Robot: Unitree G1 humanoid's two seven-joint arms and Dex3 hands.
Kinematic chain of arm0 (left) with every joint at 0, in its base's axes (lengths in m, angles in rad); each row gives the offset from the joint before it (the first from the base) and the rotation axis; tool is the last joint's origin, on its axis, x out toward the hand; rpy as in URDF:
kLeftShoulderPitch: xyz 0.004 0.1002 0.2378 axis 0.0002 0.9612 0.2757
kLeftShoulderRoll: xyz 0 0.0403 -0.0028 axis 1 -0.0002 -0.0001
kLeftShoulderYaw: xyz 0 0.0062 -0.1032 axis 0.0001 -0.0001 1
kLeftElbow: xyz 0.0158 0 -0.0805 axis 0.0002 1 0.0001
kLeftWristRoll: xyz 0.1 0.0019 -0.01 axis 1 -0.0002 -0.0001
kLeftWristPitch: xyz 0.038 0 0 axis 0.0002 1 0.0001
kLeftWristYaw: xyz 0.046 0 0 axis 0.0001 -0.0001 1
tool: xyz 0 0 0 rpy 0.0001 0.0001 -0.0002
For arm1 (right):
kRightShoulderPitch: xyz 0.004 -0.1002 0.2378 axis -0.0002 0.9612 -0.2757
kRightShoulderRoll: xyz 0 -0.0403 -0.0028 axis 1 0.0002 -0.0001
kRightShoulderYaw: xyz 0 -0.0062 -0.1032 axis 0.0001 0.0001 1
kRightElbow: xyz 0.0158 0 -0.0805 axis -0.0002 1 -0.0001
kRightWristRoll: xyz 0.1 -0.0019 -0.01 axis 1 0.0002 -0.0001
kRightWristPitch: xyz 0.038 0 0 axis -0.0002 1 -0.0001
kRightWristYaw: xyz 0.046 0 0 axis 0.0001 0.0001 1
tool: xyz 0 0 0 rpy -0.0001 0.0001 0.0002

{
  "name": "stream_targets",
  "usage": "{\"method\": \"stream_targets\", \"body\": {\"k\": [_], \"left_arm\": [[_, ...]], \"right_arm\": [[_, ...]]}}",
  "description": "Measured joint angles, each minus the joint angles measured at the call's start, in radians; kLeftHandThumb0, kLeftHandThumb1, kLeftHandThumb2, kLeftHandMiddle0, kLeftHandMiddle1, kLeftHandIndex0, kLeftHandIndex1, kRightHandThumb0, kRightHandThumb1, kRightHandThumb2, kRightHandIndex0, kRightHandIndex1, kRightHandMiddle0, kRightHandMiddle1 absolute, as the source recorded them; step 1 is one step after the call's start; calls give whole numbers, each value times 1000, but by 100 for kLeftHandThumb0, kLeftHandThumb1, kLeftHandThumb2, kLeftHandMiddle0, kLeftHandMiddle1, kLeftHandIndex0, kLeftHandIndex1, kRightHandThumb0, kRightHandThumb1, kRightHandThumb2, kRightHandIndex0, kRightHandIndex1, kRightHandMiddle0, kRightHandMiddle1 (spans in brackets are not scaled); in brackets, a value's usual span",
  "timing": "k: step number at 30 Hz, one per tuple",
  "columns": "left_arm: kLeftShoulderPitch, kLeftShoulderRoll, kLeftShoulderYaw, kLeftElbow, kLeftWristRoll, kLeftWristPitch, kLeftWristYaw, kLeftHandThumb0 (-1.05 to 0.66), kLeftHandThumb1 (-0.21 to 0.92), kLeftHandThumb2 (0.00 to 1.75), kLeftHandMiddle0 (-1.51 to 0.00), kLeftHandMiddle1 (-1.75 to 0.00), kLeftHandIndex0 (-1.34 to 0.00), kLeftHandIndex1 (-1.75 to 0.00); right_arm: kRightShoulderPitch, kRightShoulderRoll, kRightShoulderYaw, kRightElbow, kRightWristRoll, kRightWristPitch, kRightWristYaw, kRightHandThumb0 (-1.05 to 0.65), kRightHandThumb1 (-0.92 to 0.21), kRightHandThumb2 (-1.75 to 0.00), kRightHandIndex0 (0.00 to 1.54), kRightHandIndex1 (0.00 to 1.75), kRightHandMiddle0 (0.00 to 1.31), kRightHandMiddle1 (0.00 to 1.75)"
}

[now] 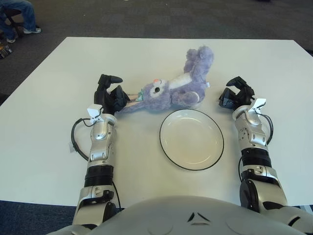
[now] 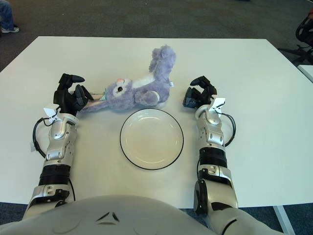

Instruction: Put the doll into the plate.

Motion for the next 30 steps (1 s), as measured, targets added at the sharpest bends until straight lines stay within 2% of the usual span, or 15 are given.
{"method": "stream_targets", "body": {"k": [2, 6, 10, 12, 15, 18, 20, 23, 26, 30], "left_arm": [[-2, 13, -5, 10, 19, -33, -6, -74, 92, 70, -38, -78, 0, -63], [-8, 40, -13, 34, 64, -92, -8, -74, 92, 66, -27, -60, 0, -43], [-12, 63, -21, 53, 103, -129, -7, -76, 92, 53, -20, -43, 0, -25], [-14, 71, -23, 62, 119, -145, -3, -75, 89, 47, -18, -39, 0, -21], [-18, 83, -27, 75, 154, -174, 14, -70, 78, 47, -18, -27, 0, -17], [-18, 93, -32, 79, 193, -195, 38, -59, 57, 67, -18, -17, 0, -11], [-15, 100, -37, 77, 219, -199, 51, -45, 37, 89, -18, -10, 0, -6], [-6, 112, -45, 69, 256, -201, 64, -26, 23, 105, -16, -5, 0, -2], [9, 124, -50, 53, 286, -201, 75, -10, 16, 113, -14, -3, 0, -1], [24, 135, -52, 35, 322, -201, 96, 2, 12, 119, -11, -1, 0, 0]], "right_arm": [[0, 0, 0, -1, 0, 1, 0, -1, 6, -175, 88, 175, 67, 175], [0, 0, 0, -2, -1, 4, -2, -1, 6, -175, 88, 175, 67, 175], [0, 0, 0, -3, -1, 6, -3, -1, 6, -174, 88, 175, 67, 175], [0, 0, 0, -4, -1, 6, -4, -1, 5, -174, 88, 175, 67, 175], [0, 0, 0, -4, -1, 7, -4, -1, 5, -173, 87, 175, 66, 175], [0, 0, 0, -5, -1, 7, -4, -1, 3, -172, 86, 175, 65, 175], [0, 0, 1, -5, -1, 7, -3, -1, 2, -171, 86, 175, 64, 175], [0, 0, 1, -5, -1, 7, -3, -1, 2, -170, 85, 175, 64, 175], [0, 0, 1, -5, -1, 7, -3, -1, 3, -171, 86, 175, 65, 175], [1, 0, 1, -6, -1, 8, -3, -1, 4, -173, 87, 175, 66, 175]]}}
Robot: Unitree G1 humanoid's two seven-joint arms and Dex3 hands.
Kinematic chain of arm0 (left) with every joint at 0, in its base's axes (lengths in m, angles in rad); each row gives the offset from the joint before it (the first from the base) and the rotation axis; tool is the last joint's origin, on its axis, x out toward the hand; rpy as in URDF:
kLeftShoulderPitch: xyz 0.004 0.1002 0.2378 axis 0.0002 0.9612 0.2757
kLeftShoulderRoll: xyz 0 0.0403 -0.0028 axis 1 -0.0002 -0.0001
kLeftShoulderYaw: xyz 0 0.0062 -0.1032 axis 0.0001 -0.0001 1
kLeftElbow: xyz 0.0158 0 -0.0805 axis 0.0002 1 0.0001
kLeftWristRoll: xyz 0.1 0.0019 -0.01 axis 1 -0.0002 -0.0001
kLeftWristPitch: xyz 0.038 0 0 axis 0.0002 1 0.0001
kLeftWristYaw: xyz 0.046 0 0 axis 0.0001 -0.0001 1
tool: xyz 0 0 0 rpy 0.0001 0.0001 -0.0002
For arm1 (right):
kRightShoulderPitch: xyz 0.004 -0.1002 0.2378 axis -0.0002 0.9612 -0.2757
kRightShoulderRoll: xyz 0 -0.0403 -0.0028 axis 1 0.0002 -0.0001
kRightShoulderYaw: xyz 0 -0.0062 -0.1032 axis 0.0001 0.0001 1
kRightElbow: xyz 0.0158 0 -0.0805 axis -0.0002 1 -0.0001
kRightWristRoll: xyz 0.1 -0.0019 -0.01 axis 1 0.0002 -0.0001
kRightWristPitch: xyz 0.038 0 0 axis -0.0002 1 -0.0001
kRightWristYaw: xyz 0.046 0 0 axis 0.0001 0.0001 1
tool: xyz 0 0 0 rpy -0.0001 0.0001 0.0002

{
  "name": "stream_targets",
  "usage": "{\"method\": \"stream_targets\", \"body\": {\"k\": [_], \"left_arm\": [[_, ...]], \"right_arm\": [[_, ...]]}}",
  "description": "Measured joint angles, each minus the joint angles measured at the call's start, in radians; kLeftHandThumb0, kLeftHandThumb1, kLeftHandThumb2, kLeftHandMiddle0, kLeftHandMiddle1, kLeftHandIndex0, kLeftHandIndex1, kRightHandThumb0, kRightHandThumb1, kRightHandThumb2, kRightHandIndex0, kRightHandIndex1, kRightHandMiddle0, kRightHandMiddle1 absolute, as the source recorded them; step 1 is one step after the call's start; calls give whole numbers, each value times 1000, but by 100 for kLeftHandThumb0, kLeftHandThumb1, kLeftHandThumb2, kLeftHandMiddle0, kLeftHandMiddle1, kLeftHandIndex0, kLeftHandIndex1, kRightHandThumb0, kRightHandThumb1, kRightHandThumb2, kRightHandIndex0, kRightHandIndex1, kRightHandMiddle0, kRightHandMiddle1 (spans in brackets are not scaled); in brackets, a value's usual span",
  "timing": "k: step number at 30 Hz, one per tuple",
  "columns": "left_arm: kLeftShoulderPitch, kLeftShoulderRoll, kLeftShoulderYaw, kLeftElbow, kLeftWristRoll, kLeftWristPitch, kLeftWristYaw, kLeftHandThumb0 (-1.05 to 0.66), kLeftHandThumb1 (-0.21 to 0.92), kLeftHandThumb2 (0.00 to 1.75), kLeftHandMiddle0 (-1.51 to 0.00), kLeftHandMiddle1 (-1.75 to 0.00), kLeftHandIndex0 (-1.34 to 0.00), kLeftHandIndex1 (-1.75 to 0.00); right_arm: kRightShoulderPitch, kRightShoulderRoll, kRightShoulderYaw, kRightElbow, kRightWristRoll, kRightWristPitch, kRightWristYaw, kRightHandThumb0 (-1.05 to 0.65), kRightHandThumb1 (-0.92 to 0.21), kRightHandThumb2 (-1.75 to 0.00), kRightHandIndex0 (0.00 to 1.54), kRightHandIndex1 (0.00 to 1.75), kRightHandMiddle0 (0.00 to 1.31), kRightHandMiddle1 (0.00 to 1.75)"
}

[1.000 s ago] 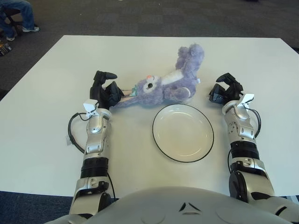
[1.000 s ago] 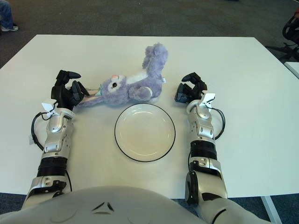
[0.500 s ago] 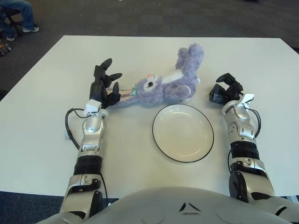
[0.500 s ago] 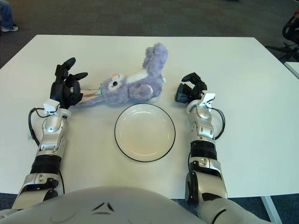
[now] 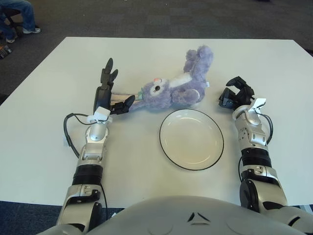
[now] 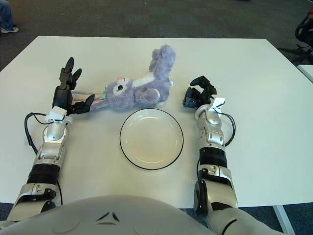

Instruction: Put the doll into the plate.

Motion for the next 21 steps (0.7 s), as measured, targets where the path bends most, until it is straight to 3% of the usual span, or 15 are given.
{"method": "stream_targets", "body": {"k": [5, 6, 7, 9, 11, 14, 19, 21], "left_arm": [[16, 8, -4, -20, 44, 0, 28, -3, 11, 118, -20, -6, 0, 0], [19, 10, -6, -24, 52, 0, 32, -7, 13, 114, -22, -19, 0, 0], [22, 12, -8, -28, 58, 0, 35, -15, 17, 108, -23, -58, 0, 0], [28, 15, -9, -38, 88, 3, 49, -28, 22, 101, -20, -101, 0, 0], [36, 18, -11, -52, 126, 8, 71, -54, 40, 81, -17, -97, 0, 0], [52, 23, -15, -88, 200, 29, 113, -73, 59, 59, -12, -87, 0, 0], [62, 34, -24, -146, 303, 67, 164, -84, 68, 49, -5, -76, 0, 0], [65, 41, -29, -174, 343, 89, 176, -91, 79, 40, -4, -70, 0, 0]], "right_arm": [[1, 0, 0, -2, -1, 3, -1, -1, 3, -171, 86, 175, 65, 175], [1, 0, 0, -3, -2, 5, -1, -1, 3, -171, 86, 175, 65, 175], [1, 0, 0, -3, -2, 6, -1, -1, 2, -171, 86, 175, 64, 175], [1, 0, 0, -6, -3, 11, -1, -1, 2, -171, 86, 175, 64, 175], [1, 0, 0, -8, -4, 15, -2, -1, 2, -170, 85, 175, 64, 175], [2, 0, 0, -13, -5, 21, -3, -1, 2, -170, 85, 175, 64, 175], [3, 0, -1, -19, -6, 30, -7, -1, 1, -170, 85, 174, 63, 175], [3, 1, -1, -20, -6, 32, -9, -1, 1, -169, 85, 174, 63, 175]]}}
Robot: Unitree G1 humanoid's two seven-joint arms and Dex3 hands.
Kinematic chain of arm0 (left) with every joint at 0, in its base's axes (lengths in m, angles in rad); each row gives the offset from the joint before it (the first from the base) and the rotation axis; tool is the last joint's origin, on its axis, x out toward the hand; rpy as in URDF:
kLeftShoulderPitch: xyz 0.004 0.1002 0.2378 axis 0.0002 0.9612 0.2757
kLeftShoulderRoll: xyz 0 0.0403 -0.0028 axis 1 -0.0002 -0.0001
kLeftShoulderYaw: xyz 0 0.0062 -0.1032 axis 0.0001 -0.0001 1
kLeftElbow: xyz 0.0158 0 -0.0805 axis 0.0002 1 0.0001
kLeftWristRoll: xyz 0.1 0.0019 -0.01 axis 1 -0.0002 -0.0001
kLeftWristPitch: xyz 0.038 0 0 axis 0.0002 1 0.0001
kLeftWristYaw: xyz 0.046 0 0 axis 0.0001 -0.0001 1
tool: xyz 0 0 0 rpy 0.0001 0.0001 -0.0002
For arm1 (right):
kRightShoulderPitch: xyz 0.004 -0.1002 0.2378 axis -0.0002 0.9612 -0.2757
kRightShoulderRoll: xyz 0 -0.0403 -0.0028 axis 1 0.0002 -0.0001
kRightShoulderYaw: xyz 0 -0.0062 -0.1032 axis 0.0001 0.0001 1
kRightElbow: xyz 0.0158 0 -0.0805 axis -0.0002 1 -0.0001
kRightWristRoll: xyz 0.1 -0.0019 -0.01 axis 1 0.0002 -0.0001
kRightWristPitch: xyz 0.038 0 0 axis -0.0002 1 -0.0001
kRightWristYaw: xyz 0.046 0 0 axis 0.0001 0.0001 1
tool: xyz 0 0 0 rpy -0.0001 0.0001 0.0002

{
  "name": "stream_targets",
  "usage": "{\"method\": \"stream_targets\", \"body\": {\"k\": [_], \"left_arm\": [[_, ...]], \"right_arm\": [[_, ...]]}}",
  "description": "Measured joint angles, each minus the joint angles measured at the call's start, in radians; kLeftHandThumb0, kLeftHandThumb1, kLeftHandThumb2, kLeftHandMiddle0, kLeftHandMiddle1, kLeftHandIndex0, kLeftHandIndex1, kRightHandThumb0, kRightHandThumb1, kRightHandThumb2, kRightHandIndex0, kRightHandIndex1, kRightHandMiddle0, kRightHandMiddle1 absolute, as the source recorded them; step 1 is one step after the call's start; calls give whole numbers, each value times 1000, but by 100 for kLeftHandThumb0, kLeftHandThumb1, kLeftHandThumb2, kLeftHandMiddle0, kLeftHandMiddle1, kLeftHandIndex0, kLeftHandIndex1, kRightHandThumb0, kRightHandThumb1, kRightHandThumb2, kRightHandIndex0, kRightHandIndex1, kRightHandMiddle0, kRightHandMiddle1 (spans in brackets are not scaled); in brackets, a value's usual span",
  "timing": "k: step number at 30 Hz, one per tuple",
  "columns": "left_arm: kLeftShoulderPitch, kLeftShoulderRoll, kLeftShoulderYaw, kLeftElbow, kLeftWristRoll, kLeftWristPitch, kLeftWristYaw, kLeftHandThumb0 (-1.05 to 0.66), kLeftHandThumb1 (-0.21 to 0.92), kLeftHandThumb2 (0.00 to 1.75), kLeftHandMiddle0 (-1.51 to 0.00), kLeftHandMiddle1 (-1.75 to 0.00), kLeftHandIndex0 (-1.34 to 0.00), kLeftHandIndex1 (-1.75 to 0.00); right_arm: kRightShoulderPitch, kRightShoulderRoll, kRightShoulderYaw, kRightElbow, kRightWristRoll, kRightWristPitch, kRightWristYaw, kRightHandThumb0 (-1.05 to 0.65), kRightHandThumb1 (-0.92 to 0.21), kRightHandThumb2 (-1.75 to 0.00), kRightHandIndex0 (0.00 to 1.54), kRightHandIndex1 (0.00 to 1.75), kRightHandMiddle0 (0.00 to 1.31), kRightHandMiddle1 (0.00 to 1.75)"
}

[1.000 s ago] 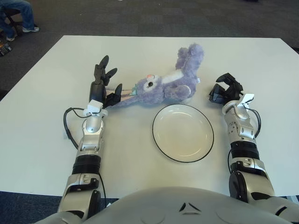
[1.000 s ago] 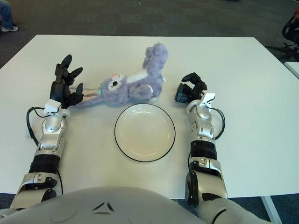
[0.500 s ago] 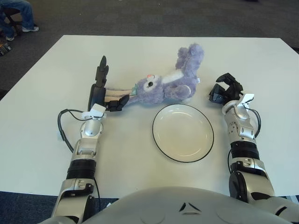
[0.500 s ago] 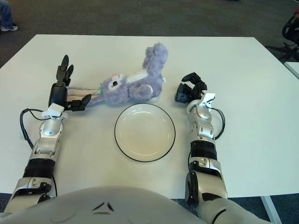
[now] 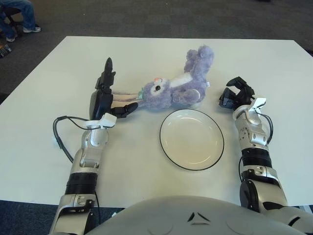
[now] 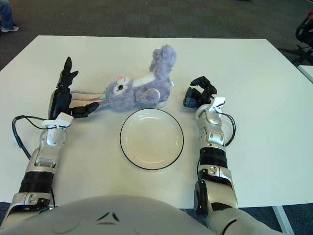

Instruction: Put the doll into the plate.

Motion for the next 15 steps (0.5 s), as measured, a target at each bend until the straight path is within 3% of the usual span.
{"method": "stream_targets", "body": {"k": [5, 15], "left_arm": [[11, 29, -16, -69, 115, 52, 24, -103, 90, 45, -4, -64, 0, 0], [44, 66, -58, -171, 207, 124, 20, -105, 92, 67, -6, -72, 0, 0]], "right_arm": [[0, 0, 0, -2, -1, 5, 0, -1, 1, -169, 85, 174, 63, 175], [1, 0, 1, -9, -5, 17, -2, -1, 0, -168, 84, 174, 62, 175]]}}
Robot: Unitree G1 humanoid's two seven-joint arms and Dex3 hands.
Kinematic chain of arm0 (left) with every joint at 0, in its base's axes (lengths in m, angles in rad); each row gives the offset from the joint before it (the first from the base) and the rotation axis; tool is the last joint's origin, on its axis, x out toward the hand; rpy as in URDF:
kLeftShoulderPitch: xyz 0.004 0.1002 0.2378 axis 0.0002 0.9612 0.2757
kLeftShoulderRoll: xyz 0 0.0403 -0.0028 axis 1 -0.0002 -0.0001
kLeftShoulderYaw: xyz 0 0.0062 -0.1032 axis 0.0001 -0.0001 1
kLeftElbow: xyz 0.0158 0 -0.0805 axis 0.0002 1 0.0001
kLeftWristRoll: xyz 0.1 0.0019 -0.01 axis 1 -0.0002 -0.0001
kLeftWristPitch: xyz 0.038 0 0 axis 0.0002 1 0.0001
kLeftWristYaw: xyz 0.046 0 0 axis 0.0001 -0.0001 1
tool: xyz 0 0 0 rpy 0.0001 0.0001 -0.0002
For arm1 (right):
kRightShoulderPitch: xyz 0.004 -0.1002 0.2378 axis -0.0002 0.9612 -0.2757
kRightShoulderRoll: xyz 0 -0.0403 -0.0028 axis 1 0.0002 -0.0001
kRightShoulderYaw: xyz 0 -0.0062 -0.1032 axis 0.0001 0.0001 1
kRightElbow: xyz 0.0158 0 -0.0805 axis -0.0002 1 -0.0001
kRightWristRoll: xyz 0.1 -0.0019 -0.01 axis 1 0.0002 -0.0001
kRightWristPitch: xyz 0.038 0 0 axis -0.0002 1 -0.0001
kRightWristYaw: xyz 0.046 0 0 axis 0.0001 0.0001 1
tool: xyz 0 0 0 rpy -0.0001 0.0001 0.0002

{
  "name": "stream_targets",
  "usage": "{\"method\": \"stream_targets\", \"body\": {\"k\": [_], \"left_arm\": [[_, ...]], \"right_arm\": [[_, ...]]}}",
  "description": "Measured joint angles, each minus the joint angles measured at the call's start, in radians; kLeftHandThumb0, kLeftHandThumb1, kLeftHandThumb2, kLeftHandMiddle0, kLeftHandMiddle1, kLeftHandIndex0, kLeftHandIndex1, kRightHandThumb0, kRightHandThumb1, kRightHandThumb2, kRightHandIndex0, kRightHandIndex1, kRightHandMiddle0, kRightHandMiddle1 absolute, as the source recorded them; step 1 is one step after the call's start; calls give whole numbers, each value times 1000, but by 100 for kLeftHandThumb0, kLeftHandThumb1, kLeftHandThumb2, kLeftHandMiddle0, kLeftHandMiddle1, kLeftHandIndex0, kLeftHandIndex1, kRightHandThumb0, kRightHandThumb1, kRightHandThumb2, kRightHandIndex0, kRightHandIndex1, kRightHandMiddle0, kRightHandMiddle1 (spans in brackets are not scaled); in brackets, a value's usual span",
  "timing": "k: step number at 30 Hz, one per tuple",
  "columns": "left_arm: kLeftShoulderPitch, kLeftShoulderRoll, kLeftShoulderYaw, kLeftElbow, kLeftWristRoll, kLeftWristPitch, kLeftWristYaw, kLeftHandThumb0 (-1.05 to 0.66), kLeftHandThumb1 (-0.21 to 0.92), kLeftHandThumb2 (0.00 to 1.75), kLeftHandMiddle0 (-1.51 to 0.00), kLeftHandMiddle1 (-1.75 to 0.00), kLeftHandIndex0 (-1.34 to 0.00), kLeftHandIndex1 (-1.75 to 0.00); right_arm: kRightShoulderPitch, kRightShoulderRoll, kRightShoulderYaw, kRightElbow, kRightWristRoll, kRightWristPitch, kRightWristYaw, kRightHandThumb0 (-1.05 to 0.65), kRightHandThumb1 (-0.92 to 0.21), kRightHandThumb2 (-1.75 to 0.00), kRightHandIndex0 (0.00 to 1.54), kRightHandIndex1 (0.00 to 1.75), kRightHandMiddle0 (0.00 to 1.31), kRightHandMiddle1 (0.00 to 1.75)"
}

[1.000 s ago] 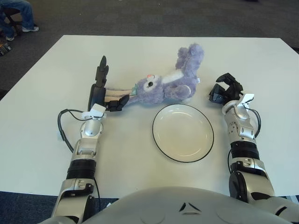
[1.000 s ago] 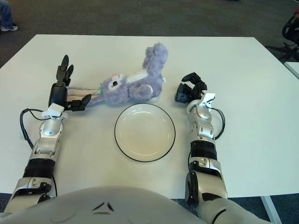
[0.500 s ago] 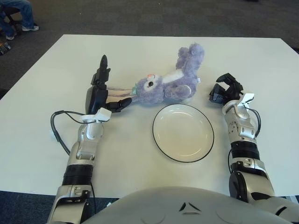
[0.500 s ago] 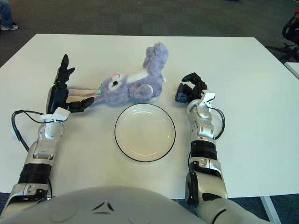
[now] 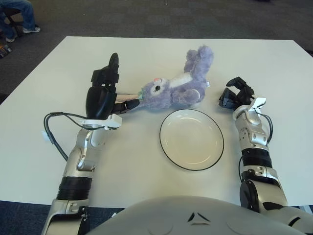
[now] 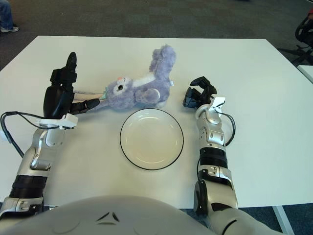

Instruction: Put the doll into the plate.

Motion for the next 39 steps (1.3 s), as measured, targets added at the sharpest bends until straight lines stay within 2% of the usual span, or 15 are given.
{"method": "stream_targets", "body": {"k": [6, 12, 14, 19, 23, 30, 39], "left_arm": [[21, 28, -21, -90, 39, 43, -52, -105, 92, 73, -2, -66, 0, 0], [27, 40, -38, -200, 40, 103, -155, -105, 92, 73, -2, -38, 0, 0], [27, 48, -43, -221, 39, 114, -193, -105, 92, 81, -1, -19, 0, 0], [26, 98, -58, -237, 43, 120, -273, -105, 92, 84, 0, -3, 0, 0], [18, 139, -63, -237, 38, 110, -316, -105, 92, 82, 0, -1, 0, 0], [-52, 206, -64, -240, -25, 98, -418, -104, 92, 75, 0, 0, 0, 0], [-122, 223, -98, -227, -61, 149, -535, -103, 92, 65, -4, -2, 0, 0]], "right_arm": [[0, 0, 1, -1, -3, 2, 0, -1, 1, -169, 85, 175, 63, 175], [0, 0, 1, -1, -5, 2, 2, -1, 2, -171, 86, 175, 64, 175], [0, 0, 1, -1, -5, 2, 3, -1, 2, -171, 86, 175, 64, 175], [-1, 0, 2, -1, -7, 5, 2, -1, 2, -170, 85, 175, 64, 175], [-1, 0, 3, -1, -8, 6, 1, -1, 3, -172, 86, 175, 65, 175], [-2, 0, 7, -1, -11, 7, 0, -1, 5, -174, 88, 175, 67, 175], [-3, -1, 11, -1, -11, 9, -1, -1, 6, -175, 88, 175, 67, 175]]}}
